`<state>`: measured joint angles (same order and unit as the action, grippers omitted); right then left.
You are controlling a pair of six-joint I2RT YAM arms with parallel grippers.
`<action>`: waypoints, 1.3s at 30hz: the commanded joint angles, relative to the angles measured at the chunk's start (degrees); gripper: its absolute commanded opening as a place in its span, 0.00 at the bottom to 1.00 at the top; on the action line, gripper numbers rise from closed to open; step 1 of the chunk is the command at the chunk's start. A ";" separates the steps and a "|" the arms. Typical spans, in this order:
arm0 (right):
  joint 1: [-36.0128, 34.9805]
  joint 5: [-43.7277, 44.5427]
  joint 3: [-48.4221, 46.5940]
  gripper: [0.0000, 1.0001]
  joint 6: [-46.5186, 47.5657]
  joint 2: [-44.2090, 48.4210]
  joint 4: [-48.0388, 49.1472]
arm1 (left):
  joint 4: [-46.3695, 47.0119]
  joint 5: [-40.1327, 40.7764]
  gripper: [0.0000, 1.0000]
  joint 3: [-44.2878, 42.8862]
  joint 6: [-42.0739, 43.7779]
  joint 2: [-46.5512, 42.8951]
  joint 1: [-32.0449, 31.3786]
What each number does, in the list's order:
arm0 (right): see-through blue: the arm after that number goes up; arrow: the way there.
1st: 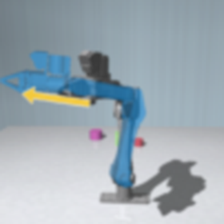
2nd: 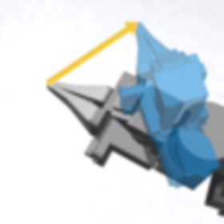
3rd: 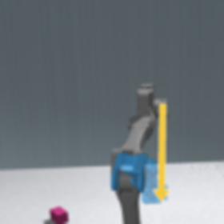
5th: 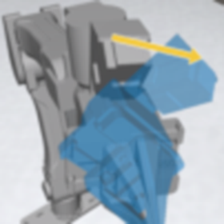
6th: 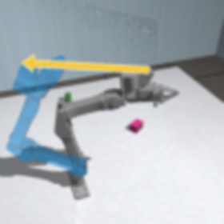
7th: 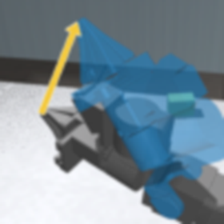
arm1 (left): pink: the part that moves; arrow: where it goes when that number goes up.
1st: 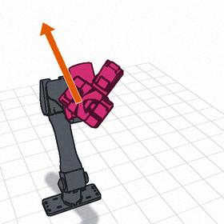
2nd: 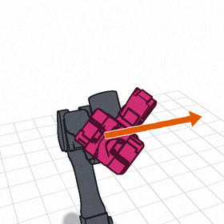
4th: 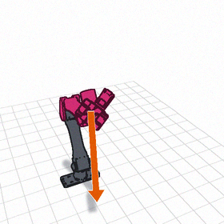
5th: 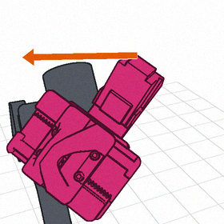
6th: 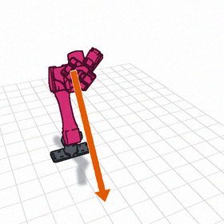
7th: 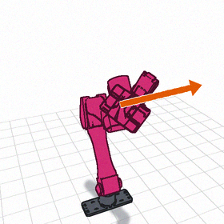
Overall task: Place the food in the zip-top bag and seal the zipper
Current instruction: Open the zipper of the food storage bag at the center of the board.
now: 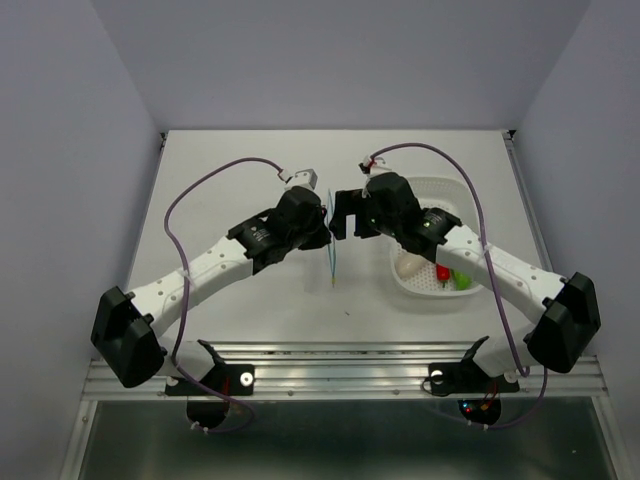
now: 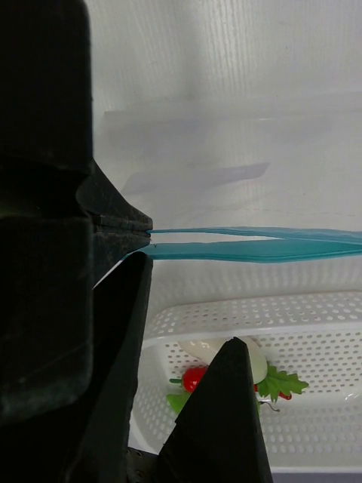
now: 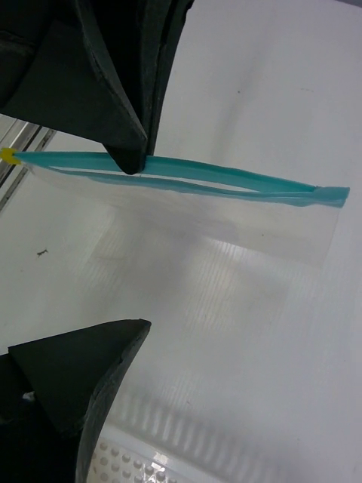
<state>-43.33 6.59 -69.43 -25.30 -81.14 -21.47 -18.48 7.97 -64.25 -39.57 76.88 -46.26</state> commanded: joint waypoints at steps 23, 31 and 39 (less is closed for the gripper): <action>-1.14 5.01 -6.42 0.66 -0.45 -9.03 0.47 | 0.99 -0.76 0.00 -0.61 0.99 -4.02 -0.23; -1.14 -0.96 -6.16 0.35 -0.28 -10.53 1.26 | -0.24 4.68 0.00 -1.40 -0.59 -3.23 -0.23; -1.14 17.12 -7.91 0.01 0.78 -10.88 -10.23 | -15.70 20.77 0.00 -8.09 -4.20 -0.24 3.01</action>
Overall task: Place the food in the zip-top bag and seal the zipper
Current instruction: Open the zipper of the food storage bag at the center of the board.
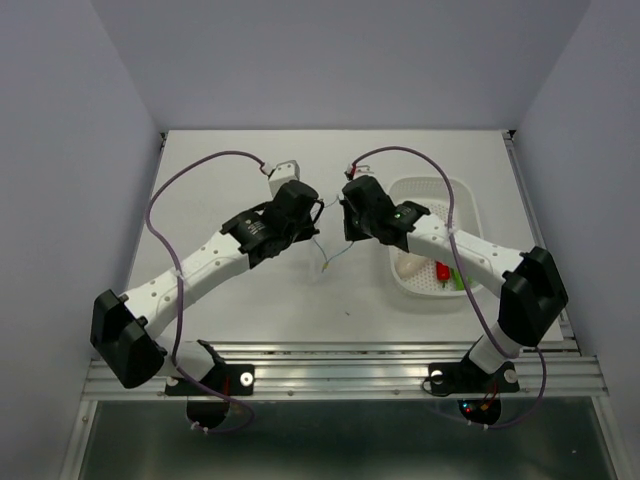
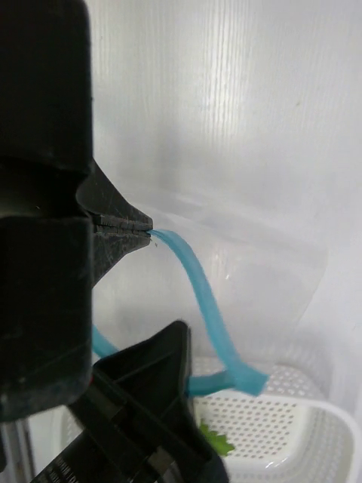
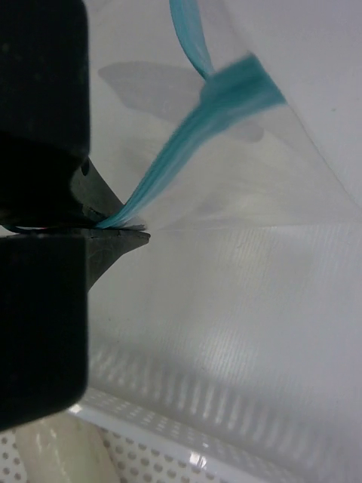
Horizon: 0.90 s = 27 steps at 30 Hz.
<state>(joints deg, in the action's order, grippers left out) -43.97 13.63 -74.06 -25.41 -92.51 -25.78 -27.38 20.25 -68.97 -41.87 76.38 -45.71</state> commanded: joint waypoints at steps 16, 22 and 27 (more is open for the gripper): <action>3.80 19.77 -4.78 0.01 11.60 4.71 -11.66 | -13.76 13.52 0.00 -3.90 5.11 -2.54 13.90; 3.80 10.20 -3.81 0.01 14.77 3.48 -8.06 | -1.02 -1.16 0.00 0.94 13.56 -7.29 11.80; 3.80 4.93 -5.83 0.15 12.59 1.19 -5.52 | 1.62 -3.63 0.00 0.68 13.04 -5.11 7.49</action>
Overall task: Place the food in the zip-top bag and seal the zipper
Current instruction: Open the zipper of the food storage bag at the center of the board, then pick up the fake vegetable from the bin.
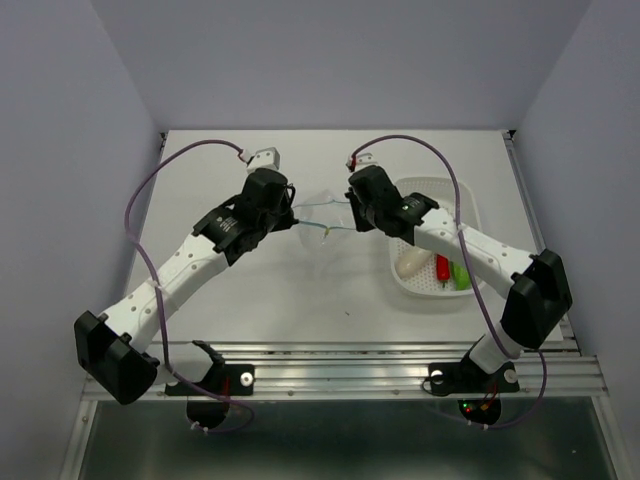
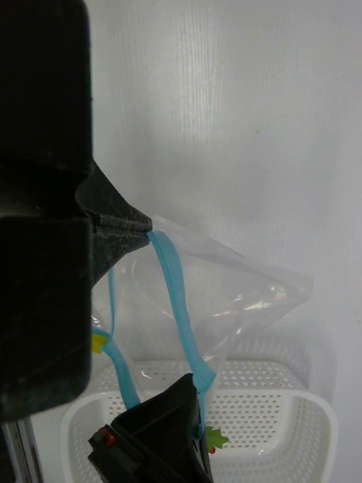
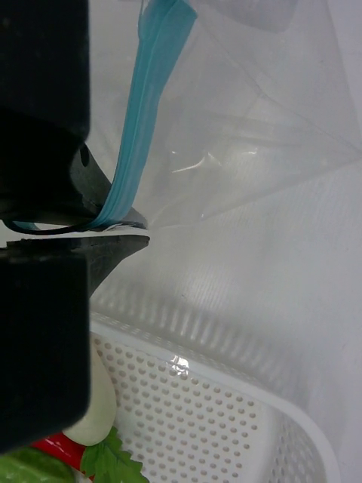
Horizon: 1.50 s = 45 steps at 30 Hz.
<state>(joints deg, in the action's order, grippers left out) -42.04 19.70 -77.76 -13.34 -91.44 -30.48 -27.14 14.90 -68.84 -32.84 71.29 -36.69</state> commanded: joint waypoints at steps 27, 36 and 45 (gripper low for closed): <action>8.81 3.40 -7.88 1.00 -12.57 10.90 -0.37 | 1.91 0.92 0.00 -7.36 1.90 12.12 -5.85; 22.43 -1.76 8.75 1.00 -22.50 18.84 -10.47 | 1.56 0.40 0.00 -7.54 0.06 11.59 -5.85; 25.87 -7.23 16.14 1.00 -29.27 10.06 -7.76 | 2.61 -1.10 0.00 -6.22 -0.12 11.95 -5.85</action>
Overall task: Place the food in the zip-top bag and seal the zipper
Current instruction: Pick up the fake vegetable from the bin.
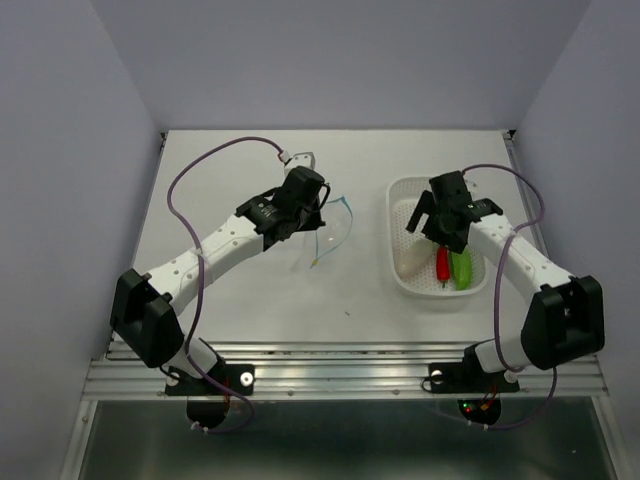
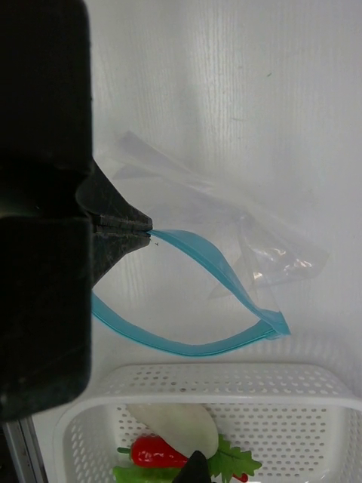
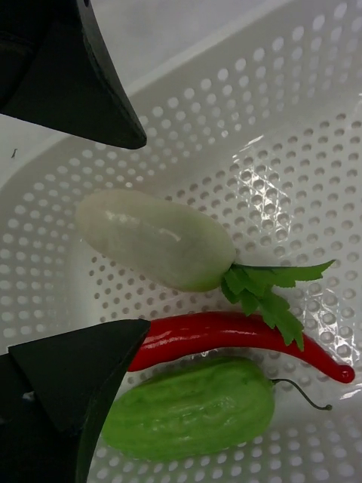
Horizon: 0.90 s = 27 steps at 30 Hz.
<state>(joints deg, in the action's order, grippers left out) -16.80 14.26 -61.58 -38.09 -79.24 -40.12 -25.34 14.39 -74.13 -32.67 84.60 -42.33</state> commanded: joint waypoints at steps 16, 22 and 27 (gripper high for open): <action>1.68 -2.31 6.91 0.84 -8.32 -8.47 10.58 | 1.44 -1.56 0.00 0.39 -1.61 -1.89 -0.30; 1.68 -1.61 6.21 0.77 -7.53 -9.26 11.73 | 1.35 -1.91 0.00 0.48 -1.87 -1.98 -0.30; 1.68 -1.34 6.65 0.40 -5.69 -8.56 13.49 | 1.44 -1.82 0.00 1.00 -2.14 -2.33 -0.30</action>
<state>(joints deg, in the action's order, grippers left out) -15.42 11.55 -54.68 -44.86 -88.60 -29.95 -25.10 12.40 -73.82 -34.41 84.60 -42.33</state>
